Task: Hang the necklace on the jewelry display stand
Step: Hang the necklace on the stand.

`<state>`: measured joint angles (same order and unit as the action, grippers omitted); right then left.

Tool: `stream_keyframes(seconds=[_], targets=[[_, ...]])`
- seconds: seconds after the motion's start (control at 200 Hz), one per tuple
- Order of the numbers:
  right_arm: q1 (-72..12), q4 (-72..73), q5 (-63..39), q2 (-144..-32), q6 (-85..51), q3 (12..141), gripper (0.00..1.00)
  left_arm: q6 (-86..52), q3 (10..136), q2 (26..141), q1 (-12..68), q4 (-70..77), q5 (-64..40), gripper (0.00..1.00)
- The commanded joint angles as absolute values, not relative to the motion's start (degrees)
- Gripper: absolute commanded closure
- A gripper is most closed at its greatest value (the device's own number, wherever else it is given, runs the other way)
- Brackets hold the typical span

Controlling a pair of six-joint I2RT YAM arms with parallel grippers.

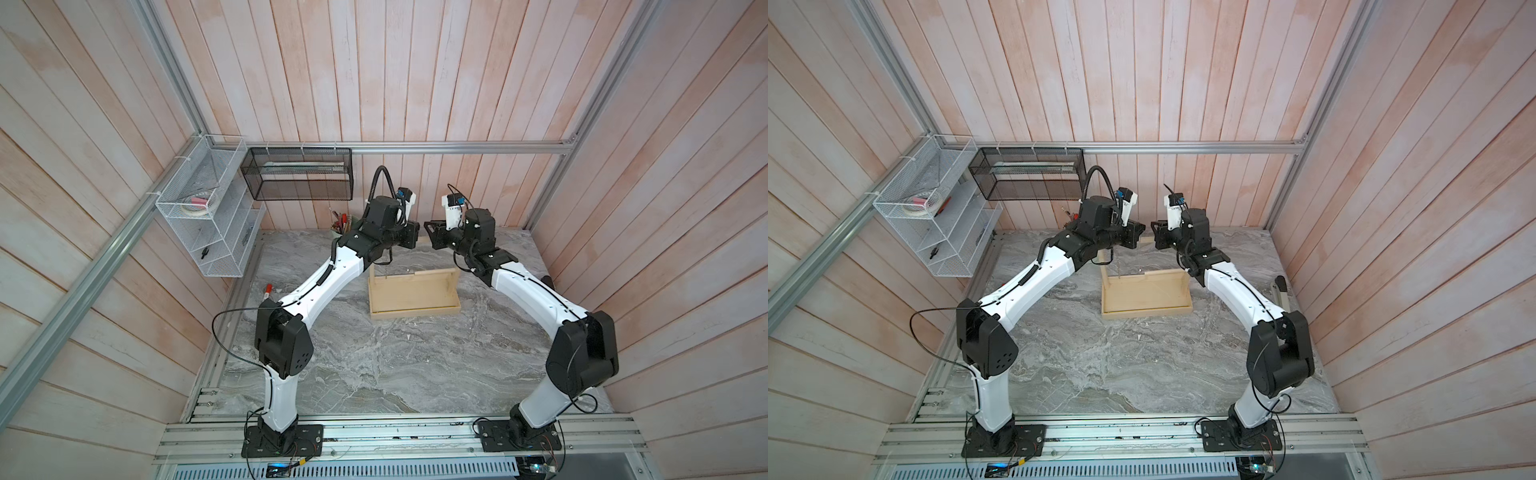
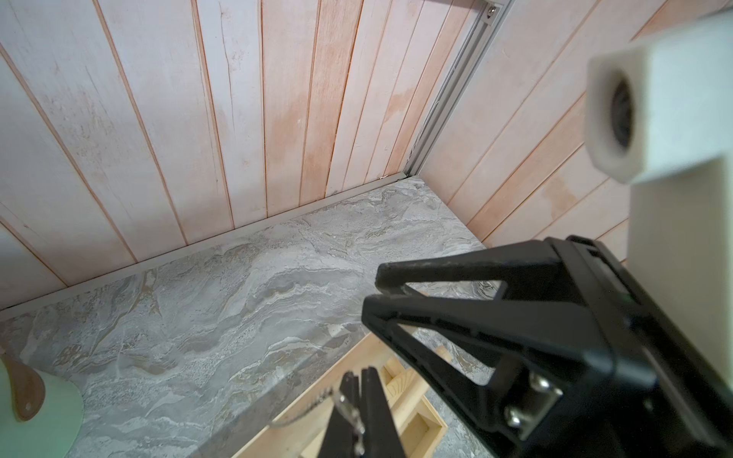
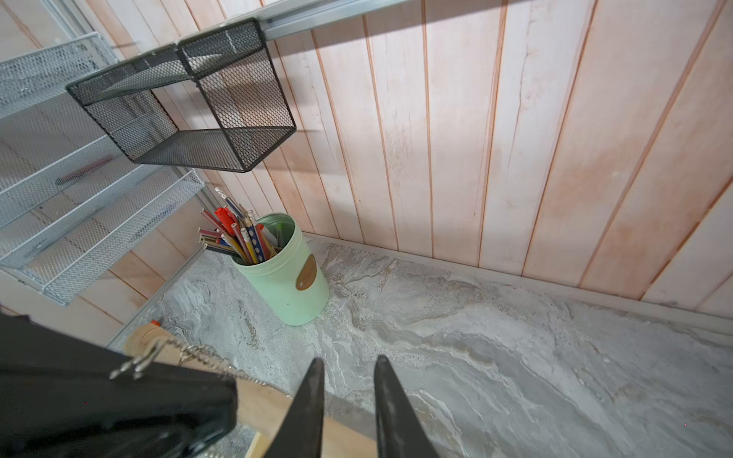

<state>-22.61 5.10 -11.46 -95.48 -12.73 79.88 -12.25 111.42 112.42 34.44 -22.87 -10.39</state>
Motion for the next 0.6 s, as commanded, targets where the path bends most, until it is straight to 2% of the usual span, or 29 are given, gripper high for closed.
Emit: stream_keyframes(seconds=[0.0, 0.32, 0.595], targets=[[-22.5, 3.47, -10.53, -92.04, -12.03, 79.87, 0.71, -12.44, 112.39, 111.86, 34.23, -24.28, -10.06, 1.0], [-22.52, 5.45, -8.3, -82.11, -13.0, 73.18, 0.7, -12.48, 111.8, 112.24, 35.04, -26.45, -10.43, 1.0], [-22.5, 4.81, -8.12, -80.81, -13.73, 70.55, 0.7, -13.36, 112.41, 112.68, 35.25, -28.56, -8.49, 0.9]])
